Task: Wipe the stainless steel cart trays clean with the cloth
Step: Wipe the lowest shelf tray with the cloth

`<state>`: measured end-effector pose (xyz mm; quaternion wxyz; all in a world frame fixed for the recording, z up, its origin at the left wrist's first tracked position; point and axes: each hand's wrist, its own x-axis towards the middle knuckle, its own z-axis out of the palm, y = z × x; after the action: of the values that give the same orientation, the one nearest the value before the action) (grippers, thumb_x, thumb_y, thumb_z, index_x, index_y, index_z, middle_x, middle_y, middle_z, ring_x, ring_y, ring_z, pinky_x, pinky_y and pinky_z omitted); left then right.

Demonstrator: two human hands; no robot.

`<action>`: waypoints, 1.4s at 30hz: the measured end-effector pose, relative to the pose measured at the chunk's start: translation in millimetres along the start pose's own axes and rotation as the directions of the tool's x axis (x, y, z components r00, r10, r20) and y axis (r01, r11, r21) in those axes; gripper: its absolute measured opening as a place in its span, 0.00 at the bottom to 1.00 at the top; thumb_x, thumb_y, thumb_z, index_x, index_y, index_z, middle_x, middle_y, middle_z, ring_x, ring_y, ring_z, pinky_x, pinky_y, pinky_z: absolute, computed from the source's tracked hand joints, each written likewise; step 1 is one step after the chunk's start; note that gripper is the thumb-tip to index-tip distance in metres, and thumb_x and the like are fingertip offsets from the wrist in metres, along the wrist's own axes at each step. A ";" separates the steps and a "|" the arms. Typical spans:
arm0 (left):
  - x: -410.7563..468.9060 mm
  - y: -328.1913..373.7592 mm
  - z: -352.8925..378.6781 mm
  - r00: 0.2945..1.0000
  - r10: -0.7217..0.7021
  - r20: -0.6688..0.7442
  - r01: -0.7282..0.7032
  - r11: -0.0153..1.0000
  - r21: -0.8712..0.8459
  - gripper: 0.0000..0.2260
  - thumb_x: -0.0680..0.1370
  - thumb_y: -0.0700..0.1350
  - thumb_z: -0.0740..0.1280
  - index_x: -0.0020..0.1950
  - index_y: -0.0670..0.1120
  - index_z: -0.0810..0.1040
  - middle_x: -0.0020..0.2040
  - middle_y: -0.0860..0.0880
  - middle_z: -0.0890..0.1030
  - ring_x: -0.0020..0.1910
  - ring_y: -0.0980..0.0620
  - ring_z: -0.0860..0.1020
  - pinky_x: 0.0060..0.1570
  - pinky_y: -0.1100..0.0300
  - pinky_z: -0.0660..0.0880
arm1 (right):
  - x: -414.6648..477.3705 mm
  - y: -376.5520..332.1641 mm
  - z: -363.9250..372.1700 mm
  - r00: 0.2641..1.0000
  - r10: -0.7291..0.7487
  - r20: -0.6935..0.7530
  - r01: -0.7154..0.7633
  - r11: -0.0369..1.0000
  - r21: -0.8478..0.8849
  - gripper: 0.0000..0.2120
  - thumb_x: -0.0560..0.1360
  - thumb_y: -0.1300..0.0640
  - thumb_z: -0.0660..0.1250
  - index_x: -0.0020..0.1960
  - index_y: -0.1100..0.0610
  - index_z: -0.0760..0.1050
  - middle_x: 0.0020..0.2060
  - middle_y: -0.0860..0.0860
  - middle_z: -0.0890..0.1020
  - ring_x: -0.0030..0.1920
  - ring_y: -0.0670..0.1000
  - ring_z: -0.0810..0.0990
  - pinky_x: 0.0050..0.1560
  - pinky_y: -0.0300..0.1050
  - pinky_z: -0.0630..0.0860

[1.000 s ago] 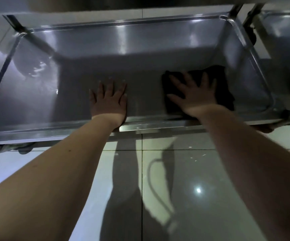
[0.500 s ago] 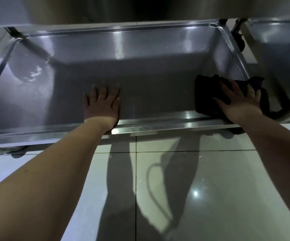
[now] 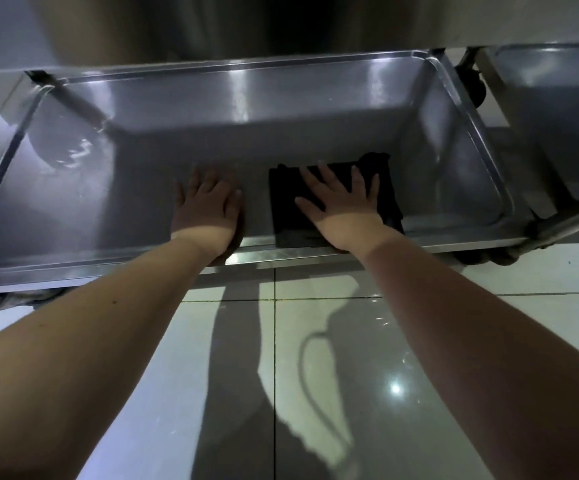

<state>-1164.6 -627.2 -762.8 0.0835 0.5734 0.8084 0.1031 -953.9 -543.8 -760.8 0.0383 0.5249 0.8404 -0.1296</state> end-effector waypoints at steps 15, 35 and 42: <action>-47.8 60.8 8.6 0.876 0.460 0.148 -0.431 0.882 -0.191 0.22 0.83 0.53 0.59 0.77 0.50 0.64 0.78 0.52 0.62 0.78 0.53 0.55 0.72 0.62 0.53 | -65.6 90.1 -11.3 0.953 -0.251 -0.169 0.293 0.905 0.309 0.18 0.75 0.55 0.72 0.63 0.55 0.79 0.65 0.52 0.78 0.69 0.55 0.71 0.71 0.55 0.64; -119.7 64.2 -138.8 0.791 0.608 0.069 -0.612 0.788 0.073 0.11 0.75 0.36 0.65 0.56 0.41 0.80 0.44 0.42 0.81 0.41 0.41 0.81 0.50 0.50 0.74 | -149.0 0.8 -124.8 0.980 -0.159 0.118 0.125 0.958 0.257 0.19 0.74 0.49 0.73 0.58 0.57 0.74 0.53 0.55 0.77 0.55 0.55 0.74 0.52 0.39 0.63; -179.3 47.6 -252.8 0.801 0.582 0.140 -0.588 0.809 -0.006 0.21 0.74 0.38 0.51 0.56 0.36 0.81 0.41 0.40 0.80 0.38 0.40 0.79 0.52 0.48 0.74 | -216.5 -69.0 -201.8 0.963 -0.271 0.016 0.261 0.942 0.212 0.09 0.74 0.60 0.72 0.51 0.62 0.76 0.47 0.57 0.78 0.50 0.60 0.76 0.52 0.48 0.68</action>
<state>-1126.5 -799.1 -503.4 0.0916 0.8018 0.5864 0.0696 -904.5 -709.3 -510.8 -0.0156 0.4047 0.8842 -0.2326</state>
